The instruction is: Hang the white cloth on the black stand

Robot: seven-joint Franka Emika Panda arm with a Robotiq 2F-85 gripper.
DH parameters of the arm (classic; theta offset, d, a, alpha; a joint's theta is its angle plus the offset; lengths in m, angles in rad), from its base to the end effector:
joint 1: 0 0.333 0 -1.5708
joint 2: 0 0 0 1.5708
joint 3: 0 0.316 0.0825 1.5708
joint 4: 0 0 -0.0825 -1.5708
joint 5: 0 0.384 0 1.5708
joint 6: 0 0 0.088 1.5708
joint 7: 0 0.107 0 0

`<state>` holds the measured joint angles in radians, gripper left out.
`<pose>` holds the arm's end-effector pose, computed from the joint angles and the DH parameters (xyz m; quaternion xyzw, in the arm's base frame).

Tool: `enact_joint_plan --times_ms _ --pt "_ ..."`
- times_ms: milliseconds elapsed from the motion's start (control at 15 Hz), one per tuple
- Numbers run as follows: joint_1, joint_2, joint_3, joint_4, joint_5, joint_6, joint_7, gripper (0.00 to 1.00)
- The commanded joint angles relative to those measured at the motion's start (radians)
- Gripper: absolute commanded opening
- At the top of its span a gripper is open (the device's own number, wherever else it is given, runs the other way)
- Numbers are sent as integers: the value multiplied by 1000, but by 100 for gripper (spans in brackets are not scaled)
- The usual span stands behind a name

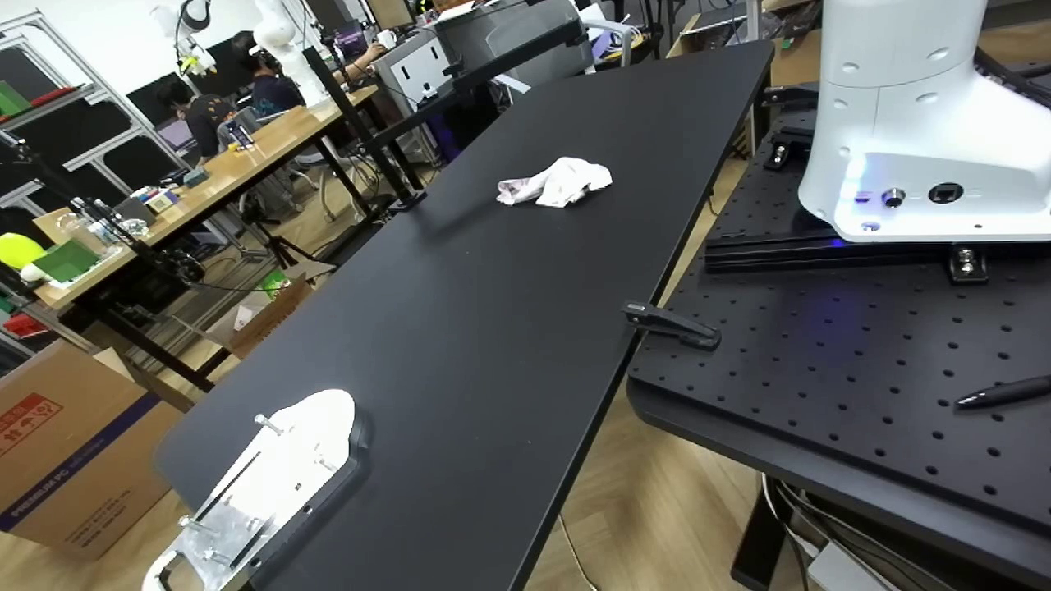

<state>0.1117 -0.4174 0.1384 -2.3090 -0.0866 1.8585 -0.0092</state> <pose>0.4102 0.1025 0.5016 0.9882 0.1356 -0.0106 0.0709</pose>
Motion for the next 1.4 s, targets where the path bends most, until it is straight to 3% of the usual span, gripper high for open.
enact_joint_plan --times_ms 0,333,400,600,800,1333 --pt "-22 -22 -54 -93 -25 123 -57 100" --pt "-54 0 -142 -196 29 295 -134 100" --pt "-49 4 -116 -168 7 264 -116 100" --pt "-59 9 -138 -194 16 288 -131 100" --pt "-71 16 -112 -193 -37 322 -96 100" --pt "-165 127 -131 -307 -144 625 -34 100"
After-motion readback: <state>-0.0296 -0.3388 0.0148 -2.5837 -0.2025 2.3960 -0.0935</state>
